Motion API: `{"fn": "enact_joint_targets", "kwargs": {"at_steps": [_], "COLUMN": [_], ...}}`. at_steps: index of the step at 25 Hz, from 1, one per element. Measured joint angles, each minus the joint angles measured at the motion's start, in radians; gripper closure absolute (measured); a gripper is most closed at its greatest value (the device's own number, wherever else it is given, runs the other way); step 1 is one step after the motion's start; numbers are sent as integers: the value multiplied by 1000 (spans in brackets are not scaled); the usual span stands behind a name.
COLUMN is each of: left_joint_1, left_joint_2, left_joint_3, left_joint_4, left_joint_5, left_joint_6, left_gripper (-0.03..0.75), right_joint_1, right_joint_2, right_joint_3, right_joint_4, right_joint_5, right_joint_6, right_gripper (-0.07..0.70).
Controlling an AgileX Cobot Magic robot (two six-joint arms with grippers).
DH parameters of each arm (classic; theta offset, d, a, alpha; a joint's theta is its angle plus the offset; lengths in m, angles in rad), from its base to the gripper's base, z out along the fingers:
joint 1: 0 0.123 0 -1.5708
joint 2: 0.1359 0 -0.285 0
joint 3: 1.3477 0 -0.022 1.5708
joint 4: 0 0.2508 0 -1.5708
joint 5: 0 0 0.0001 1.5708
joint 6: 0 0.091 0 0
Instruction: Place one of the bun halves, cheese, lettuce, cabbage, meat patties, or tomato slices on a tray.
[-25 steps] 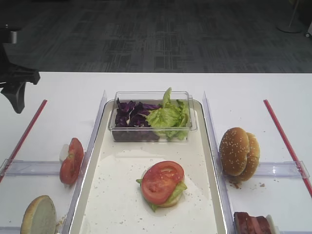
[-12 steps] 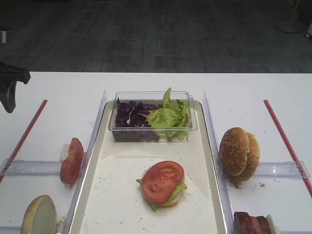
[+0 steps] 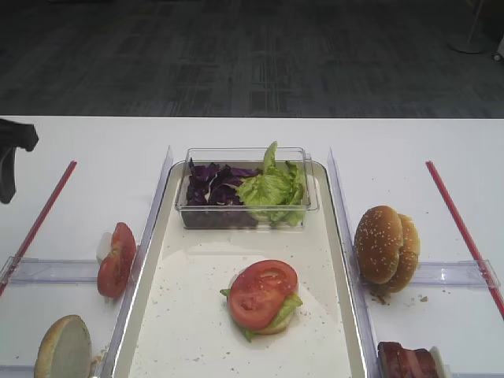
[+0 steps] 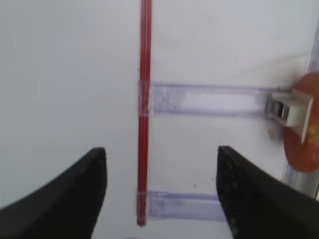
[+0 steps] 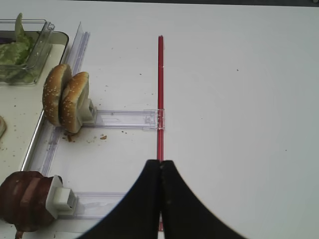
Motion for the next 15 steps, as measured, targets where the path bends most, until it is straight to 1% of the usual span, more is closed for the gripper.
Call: {"fn": "enact_joint_targets", "kwargs": {"at_steps": [4,6,10,13,15], "left_joint_1": [0,0,0,0,0], "left_joint_2": [-79,-128,-241,-336,-393], "left_joint_3": [164,251,423,526,579], "left_joint_4": [-4,-5,-6,-6,-6], "left_joint_5": [-7,-34,-108,-143,-150], "left_joint_6": [-1,-4,-12,-14,-14], "left_gripper": [281,281,281,281,281], "right_joint_1": [0,0,0,0,0], "right_joint_2": [0,0,0,0,0], "right_joint_3": [0,0,0,0,0], "right_joint_4": [0,0,0,0,0], "right_joint_5": [0,0,0,0,0], "right_joint_6": [0,0,0,0,0], "right_gripper": [595,595,595,595,595]}}
